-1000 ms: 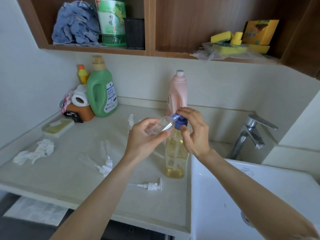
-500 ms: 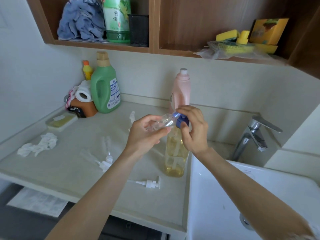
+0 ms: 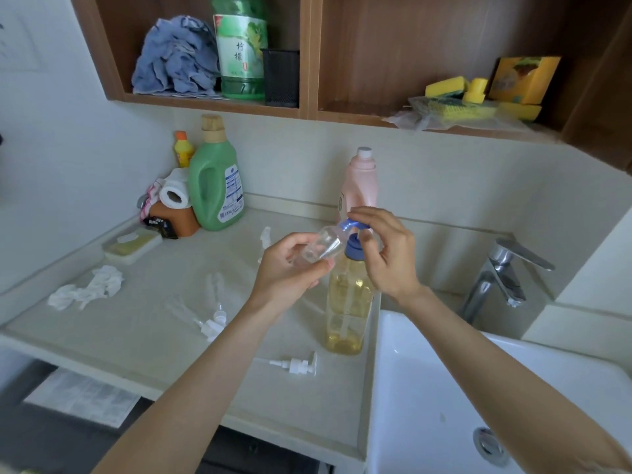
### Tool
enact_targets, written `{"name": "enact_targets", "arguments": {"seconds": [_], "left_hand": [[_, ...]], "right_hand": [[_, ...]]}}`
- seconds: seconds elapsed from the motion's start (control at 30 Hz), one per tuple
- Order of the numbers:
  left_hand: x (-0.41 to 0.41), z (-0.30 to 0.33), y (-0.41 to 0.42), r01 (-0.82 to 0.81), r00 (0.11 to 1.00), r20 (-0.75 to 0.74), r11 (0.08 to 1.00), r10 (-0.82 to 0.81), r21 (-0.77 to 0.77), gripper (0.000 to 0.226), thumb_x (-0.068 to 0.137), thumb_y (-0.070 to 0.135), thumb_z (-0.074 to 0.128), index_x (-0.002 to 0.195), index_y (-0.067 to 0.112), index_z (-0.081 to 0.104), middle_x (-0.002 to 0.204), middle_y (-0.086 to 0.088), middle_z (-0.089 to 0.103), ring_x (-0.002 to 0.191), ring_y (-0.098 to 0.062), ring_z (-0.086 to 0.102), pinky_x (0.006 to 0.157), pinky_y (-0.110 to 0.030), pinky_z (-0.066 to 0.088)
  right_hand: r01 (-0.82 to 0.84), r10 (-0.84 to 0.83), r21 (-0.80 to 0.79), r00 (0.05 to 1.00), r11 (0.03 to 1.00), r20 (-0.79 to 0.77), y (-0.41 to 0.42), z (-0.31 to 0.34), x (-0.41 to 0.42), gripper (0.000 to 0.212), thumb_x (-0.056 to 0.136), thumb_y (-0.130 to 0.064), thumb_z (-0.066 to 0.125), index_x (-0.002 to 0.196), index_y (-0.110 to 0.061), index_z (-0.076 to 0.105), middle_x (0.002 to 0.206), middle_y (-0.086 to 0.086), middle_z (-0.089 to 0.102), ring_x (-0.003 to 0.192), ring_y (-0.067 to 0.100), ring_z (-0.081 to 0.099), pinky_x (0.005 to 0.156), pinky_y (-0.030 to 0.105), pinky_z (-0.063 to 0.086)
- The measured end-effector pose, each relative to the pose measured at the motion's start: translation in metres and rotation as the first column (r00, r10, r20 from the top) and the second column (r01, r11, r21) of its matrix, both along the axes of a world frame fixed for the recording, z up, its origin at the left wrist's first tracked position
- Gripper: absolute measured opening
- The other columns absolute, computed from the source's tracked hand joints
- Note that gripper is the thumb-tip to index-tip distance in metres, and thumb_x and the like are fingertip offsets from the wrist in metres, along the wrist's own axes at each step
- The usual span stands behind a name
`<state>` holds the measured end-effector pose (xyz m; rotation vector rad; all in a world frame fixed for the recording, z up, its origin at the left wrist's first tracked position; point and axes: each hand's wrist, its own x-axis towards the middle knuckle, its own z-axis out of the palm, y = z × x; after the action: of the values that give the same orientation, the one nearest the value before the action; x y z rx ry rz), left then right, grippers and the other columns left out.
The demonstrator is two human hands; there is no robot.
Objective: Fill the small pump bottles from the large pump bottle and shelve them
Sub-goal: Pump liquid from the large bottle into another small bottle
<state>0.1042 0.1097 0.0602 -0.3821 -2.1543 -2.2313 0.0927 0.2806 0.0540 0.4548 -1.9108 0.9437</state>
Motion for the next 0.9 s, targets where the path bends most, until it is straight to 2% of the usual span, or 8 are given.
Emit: {"name": "enact_targets", "arguments": {"seconds": [0.13,0.2,0.3,0.47,0.6,0.73,0.8,0.9], "left_hand": [[-0.003,-0.01,0.002,-0.028,0.999,-0.029,0.999,0.027,-0.045,0.03,0.072,0.003,0.079,0.092,0.021,0.066,0.08,0.005,0.067,0.056,-0.011,0.051,0.053,-0.018,0.04],[-0.004,-0.015,0.001,-0.047,0.999,-0.023,0.997,0.046,-0.065,0.031,0.07,0.004,0.08,0.091,0.023,0.065,0.077,0.008,0.066,0.056,-0.006,0.053,0.055,-0.017,0.039],[-0.003,-0.019,-0.001,-0.05,0.999,-0.006,0.996,0.049,-0.074,0.035,0.07,0.004,0.08,0.098,0.017,0.064,0.076,0.004,0.064,0.054,-0.002,0.053,0.057,-0.018,0.04],[0.002,-0.014,-0.003,-0.015,1.0,-0.012,0.999,0.015,-0.031,0.029,0.073,-0.001,0.075,0.091,0.017,0.062,0.076,0.01,0.064,0.054,-0.002,0.054,0.058,-0.018,0.039],[0.007,-0.011,-0.003,0.064,0.997,-0.053,0.997,-0.062,0.031,0.034,0.078,-0.003,0.072,0.099,0.022,0.063,0.082,0.019,0.071,0.066,0.0,0.062,0.06,-0.017,0.048],[0.013,-0.013,-0.001,0.141,0.989,-0.063,0.987,-0.136,0.074,0.037,0.084,0.003,0.068,0.104,0.033,0.06,0.088,0.027,0.07,0.075,0.004,0.064,0.063,-0.021,0.053],[0.012,-0.018,0.0,0.135,0.99,-0.053,0.986,-0.13,0.099,0.037,0.084,0.004,0.068,0.104,0.034,0.06,0.087,0.023,0.07,0.073,-0.003,0.06,0.06,-0.022,0.051],[0.012,-0.027,0.001,0.118,0.993,-0.036,0.985,-0.114,0.127,0.037,0.081,0.002,0.073,0.108,0.026,0.064,0.089,0.008,0.07,0.063,-0.012,0.052,0.052,-0.023,0.044]], "right_hand": [[-0.003,0.0,-0.111,1.0,0.994,-0.03,-0.003,-0.015,0.0,0.033,0.084,-0.008,0.041,0.095,0.003,0.07,0.103,0.003,0.066,0.103,0.016,0.06,0.093,0.02,0.044],[-0.007,0.004,-0.127,1.0,0.992,-0.028,-0.008,-0.021,0.0,0.034,0.08,-0.007,0.041,0.094,0.003,0.07,0.103,0.003,0.065,0.102,0.016,0.06,0.091,0.017,0.044],[-0.003,0.0,-0.133,1.0,0.991,-0.024,-0.015,-0.025,0.0,0.035,0.076,-0.006,0.04,0.091,0.003,0.071,0.1,0.002,0.065,0.1,0.014,0.059,0.089,0.014,0.042],[-0.015,0.014,-0.101,1.0,0.995,-0.01,-0.012,-0.015,0.003,0.036,0.076,-0.006,0.038,0.091,0.002,0.07,0.1,0.0,0.065,0.099,0.011,0.059,0.089,0.017,0.044],[-0.028,0.029,-0.064,1.0,0.998,0.011,-0.004,0.003,0.004,0.038,0.08,-0.009,0.037,0.095,0.001,0.07,0.101,0.004,0.067,0.098,0.019,0.062,0.087,0.028,0.049],[-0.008,0.008,-0.044,1.0,0.999,-0.008,-0.005,-0.008,0.007,0.038,0.081,-0.008,0.04,0.103,0.002,0.069,0.112,0.001,0.064,0.111,0.02,0.059,0.1,0.029,0.044],[-0.004,0.003,-0.071,1.0,0.998,-0.021,-0.009,-0.018,0.006,0.039,0.079,-0.008,0.041,0.105,0.002,0.068,0.113,0.003,0.063,0.114,0.021,0.057,0.103,0.031,0.042],[0.009,-0.012,-0.091,0.999,0.996,-0.034,-0.013,-0.031,0.003,0.038,0.075,-0.006,0.042,0.103,0.004,0.067,0.11,0.004,0.062,0.112,0.02,0.055,0.102,0.031,0.04]]}}
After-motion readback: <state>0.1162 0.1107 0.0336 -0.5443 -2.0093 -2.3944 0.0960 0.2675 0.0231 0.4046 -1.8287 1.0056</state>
